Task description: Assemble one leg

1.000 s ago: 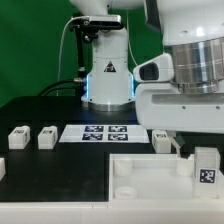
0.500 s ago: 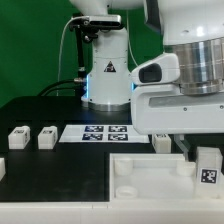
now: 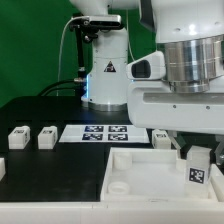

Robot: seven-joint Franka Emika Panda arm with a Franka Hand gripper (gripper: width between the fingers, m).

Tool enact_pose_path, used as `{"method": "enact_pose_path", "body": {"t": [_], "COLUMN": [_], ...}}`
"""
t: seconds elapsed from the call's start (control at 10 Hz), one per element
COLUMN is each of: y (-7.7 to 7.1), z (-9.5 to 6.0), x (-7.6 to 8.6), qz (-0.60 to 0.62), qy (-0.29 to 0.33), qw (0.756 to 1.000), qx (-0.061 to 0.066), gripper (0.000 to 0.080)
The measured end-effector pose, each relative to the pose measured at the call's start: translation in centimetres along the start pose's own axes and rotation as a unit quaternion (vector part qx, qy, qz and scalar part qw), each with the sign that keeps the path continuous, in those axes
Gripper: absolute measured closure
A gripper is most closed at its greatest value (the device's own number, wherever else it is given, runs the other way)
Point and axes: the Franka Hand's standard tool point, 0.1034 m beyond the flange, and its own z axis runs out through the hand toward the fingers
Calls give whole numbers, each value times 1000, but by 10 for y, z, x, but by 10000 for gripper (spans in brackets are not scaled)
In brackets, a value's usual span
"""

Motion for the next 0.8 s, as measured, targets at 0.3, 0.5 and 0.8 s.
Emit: {"method": "enact_pose_path", "body": {"t": [0.3, 0.5, 0.8], "y": [1, -1, -12], "z": [0, -3, -12], "x": [1, -1, -8], "qz": [-10, -13, -22], "qy": [1, 0, 2], "qw": [1000, 1000, 1000], "qx": [-1, -1, 7], "gripper": [480, 479, 290]}}
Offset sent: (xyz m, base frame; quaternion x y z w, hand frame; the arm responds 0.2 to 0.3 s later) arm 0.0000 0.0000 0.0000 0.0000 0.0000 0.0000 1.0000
